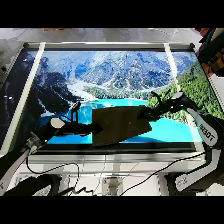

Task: Fold the clothes and pants, and hang the long-sleeved shirts on hangers.

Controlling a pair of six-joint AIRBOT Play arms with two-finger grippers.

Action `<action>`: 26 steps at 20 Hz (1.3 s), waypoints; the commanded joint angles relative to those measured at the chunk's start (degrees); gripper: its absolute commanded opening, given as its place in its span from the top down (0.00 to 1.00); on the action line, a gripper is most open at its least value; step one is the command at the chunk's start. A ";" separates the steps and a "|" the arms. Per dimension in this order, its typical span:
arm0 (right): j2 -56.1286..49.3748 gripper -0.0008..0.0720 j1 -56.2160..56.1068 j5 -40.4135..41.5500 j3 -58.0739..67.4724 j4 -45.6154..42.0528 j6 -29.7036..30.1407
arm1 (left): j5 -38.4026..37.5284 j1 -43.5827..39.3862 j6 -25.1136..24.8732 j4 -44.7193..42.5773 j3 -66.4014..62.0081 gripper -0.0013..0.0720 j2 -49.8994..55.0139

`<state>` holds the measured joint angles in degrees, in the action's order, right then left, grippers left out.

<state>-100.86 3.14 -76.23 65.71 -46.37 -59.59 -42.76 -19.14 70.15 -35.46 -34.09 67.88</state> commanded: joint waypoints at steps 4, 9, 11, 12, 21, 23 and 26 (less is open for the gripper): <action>-0.02 0.70 -9.05 0.22 3.80 7.61 6.38 | 2.08 0.00 -6.56 -0.48 -0.94 0.04 2.97; 7.48 0.92 -7.85 2.40 10.99 -3.21 -2.80 | 1.01 2.25 -12.39 -2.38 -8.94 0.04 -1.81; 13.05 0.92 -5.25 4.55 12.83 -14.29 -11.19 | 0.24 4.79 -12.35 -7.67 -12.22 0.04 -5.86; 16.20 0.92 -3.45 5.75 13.22 -19.21 -14.69 | 0.11 6.16 -12.35 -10.78 -13.20 0.04 -8.15; 38.49 0.92 23.06 -0.13 13.25 -48.02 -42.12 | 0.09 19.50 -12.33 -21.81 -13.70 0.04 -24.74; 39.63 0.92 30.36 -4.02 13.27 -49.20 -42.84 | 0.09 20.50 -12.33 -21.81 -13.68 0.04 -24.81; 39.63 0.92 41.57 -8.17 13.14 -51.21 -45.18 | 0.09 20.61 -12.35 -21.81 -13.64 0.04 -24.81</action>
<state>-62.52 34.76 -79.55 78.87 -93.21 -100.18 -42.76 0.49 57.84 -56.73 -47.68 43.79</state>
